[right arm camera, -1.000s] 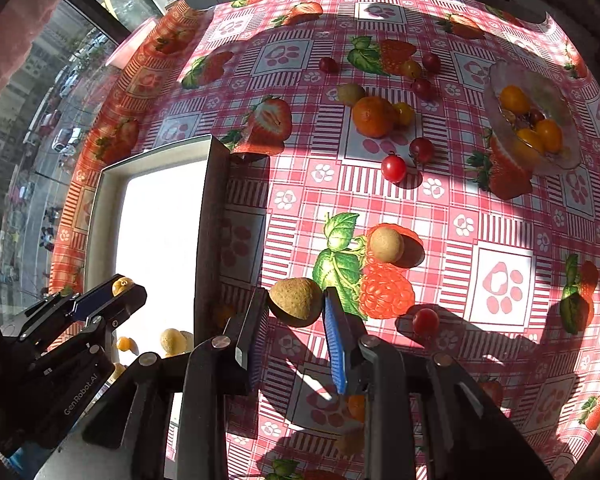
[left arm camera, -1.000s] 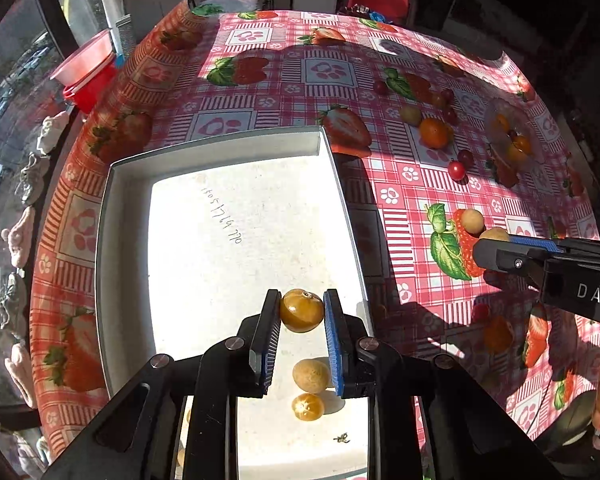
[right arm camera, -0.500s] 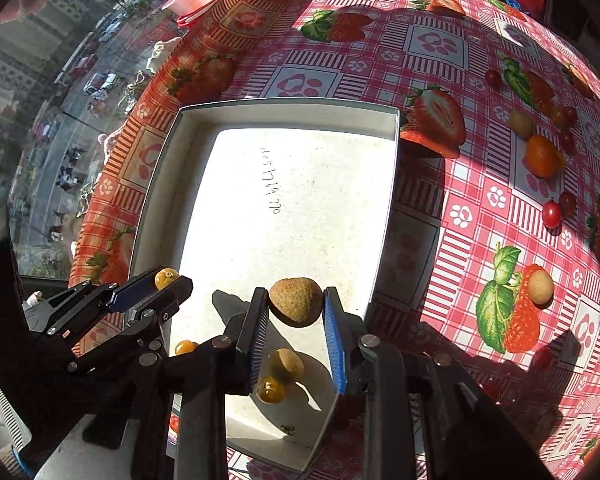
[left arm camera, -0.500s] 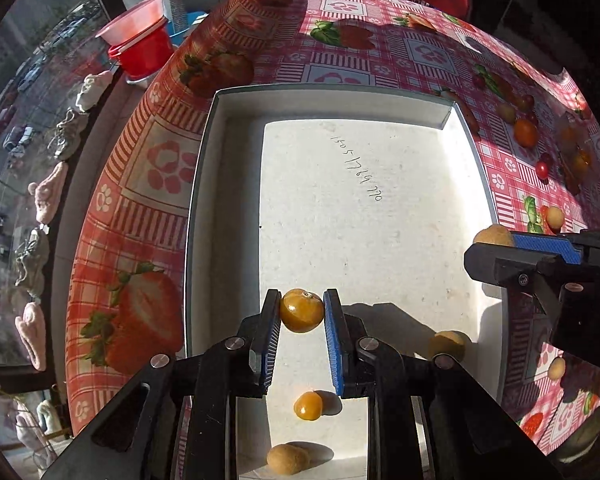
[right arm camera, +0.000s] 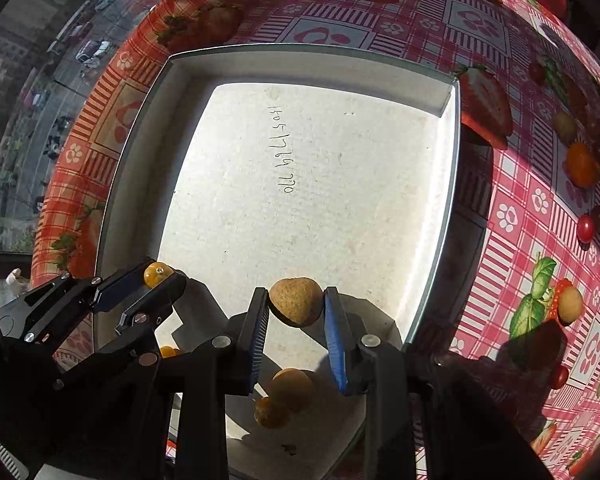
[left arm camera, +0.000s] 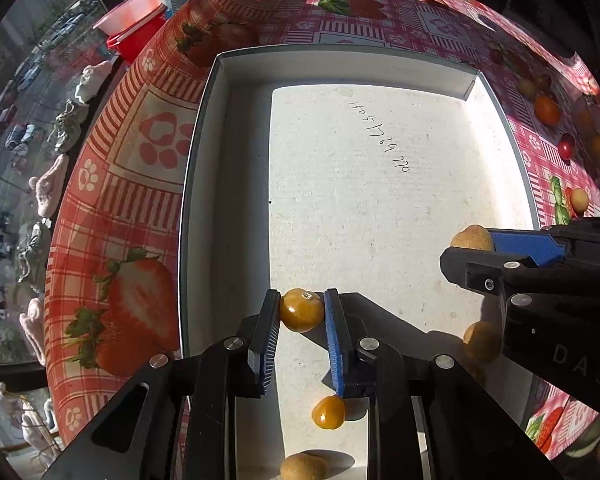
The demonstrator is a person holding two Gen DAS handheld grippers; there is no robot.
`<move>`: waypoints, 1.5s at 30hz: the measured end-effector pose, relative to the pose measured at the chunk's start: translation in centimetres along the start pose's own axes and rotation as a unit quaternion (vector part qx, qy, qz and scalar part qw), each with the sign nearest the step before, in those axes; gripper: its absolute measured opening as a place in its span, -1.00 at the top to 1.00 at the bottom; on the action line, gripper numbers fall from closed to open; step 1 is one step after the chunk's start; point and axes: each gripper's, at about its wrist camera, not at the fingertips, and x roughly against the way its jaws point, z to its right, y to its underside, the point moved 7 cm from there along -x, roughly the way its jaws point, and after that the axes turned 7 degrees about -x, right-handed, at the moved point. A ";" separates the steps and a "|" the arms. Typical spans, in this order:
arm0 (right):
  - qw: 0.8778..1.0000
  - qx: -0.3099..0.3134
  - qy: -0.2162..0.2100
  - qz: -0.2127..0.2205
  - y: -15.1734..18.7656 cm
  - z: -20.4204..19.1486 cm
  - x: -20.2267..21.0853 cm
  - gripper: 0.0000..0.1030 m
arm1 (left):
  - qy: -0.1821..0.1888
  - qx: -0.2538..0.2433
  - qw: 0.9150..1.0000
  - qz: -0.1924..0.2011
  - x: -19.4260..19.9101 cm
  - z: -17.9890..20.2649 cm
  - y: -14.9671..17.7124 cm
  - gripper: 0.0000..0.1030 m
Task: Organize fruits
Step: 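Carry both fruits into the white tray and open both tools, then move both open tools back over the fruits on the tablecloth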
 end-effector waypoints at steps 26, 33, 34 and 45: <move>0.999 -0.020 -0.029 0.019 -0.5 -0.9 2.2 -0.67 | -0.027 -0.014 1.000 0.010 2.4 1.1 0.0 -0.61; 0.997 -0.067 -0.019 0.035 0.6 3.6 4.3 -0.67 | -0.019 -0.049 0.998 0.025 3.6 4.0 -0.4 -0.61; 0.996 -0.076 -0.015 0.037 0.9 4.7 4.6 -0.67 | -0.016 -0.055 0.998 0.027 3.8 4.6 -0.5 -0.61; 0.977 -0.206 0.040 0.039 5.6 17.4 5.9 -0.67 | 0.014 -0.125 0.991 0.049 5.6 11.9 -3.2 -0.61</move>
